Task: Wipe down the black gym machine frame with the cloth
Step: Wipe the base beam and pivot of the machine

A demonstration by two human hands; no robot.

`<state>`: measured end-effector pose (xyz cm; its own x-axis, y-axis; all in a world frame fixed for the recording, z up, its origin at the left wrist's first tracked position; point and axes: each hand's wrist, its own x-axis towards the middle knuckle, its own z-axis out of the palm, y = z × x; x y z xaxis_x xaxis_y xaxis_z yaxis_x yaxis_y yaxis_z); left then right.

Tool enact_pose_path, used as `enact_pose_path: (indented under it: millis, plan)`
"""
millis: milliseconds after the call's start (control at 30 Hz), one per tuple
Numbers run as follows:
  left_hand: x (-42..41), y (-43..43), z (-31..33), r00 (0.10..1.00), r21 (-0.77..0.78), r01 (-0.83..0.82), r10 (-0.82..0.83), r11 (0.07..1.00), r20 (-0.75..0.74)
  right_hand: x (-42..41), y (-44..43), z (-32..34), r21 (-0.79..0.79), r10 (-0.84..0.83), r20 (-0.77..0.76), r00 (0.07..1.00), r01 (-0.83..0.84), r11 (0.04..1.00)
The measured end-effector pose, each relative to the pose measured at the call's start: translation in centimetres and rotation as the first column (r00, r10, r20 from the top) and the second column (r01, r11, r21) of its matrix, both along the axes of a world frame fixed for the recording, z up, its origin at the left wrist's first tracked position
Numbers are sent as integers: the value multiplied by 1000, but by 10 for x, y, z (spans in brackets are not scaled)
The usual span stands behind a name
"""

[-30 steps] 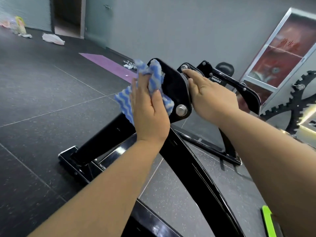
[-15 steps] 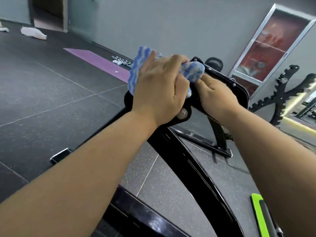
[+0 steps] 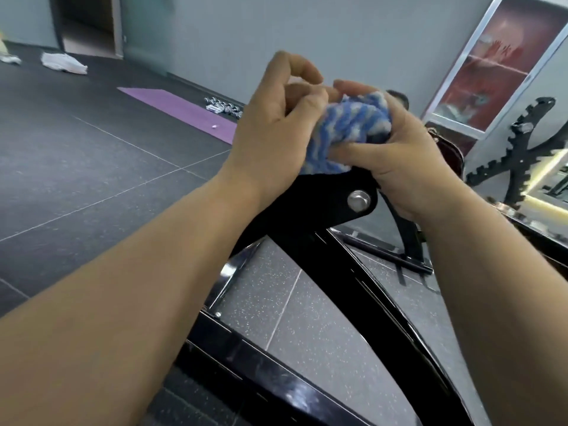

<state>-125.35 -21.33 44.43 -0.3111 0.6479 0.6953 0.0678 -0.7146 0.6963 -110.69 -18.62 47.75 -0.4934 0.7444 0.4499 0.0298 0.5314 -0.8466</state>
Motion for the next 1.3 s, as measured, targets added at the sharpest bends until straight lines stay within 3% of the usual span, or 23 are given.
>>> enact_pose_path:
  millis: [100, 200, 267, 333, 500, 567, 633, 733, 833, 900, 1000, 1133, 1233, 1300]
  plan:
    - [-13, 9, -2, 970, -86, -148, 162, 985, 181, -4, 2, -4, 73, -71, -27, 997, 72, 995]
    - [-16, 15, -7, 975, -258, -2, 60, 966, 216, 1, 3, -4, 62, -200, -131, 971, 209, 976]
    - [-17, 15, -10, 974, -304, 100, -30, 947, 225, 1, 8, -5, 38, -312, -229, 922, 329, 944]
    - [-16, 18, -9, 969, -325, 96, -14, 941, 245, -5, 13, -6, 56, -379, -257, 889, 405, 912]
    - [-4, 18, -10, 964, -382, -181, 241, 906, 114, -13, 21, -9, 138, -277, -207, 939, 308, 941]
    - [-1, 14, -9, 953, -399, -238, 293, 886, 82, -7, 20, -10, 199, -359, -153, 921, 384, 901]
    - [-2, 13, -8, 958, -417, -242, 285, 876, 43, -3, 15, -16, 226, -417, -195, 888, 454, 862]
    - [6, 6, -3, 951, -440, -299, 299, 847, -72, 0, -8, -27, 98, -475, -212, 854, 502, 859]
    - [17, -1, 3, 965, -549, -197, 260, 812, 38, -2, -25, -17, 54, -510, -134, 849, 520, 852]
    - [23, -5, 12, 955, -615, -96, 246, 783, 165, -1, -14, 1, 95, -534, 23, 845, 530, 842]
    - [23, -8, 29, 938, -697, -147, 323, 702, 128, 6, -4, 11, 213, -470, 241, 849, 427, 879]
    - [22, -4, 33, 936, -726, -197, 347, 659, 62, 19, -21, 1, 191, -430, 253, 867, 391, 900]
    - [24, -1, 39, 891, -771, -187, 436, 609, 128, 22, 7, 14, 289, -332, 388, 860, 229, 930]
    - [27, 0, 46, 881, -784, -145, 440, 604, 175, 21, 15, 17, 264, -302, 447, 842, 199, 944]
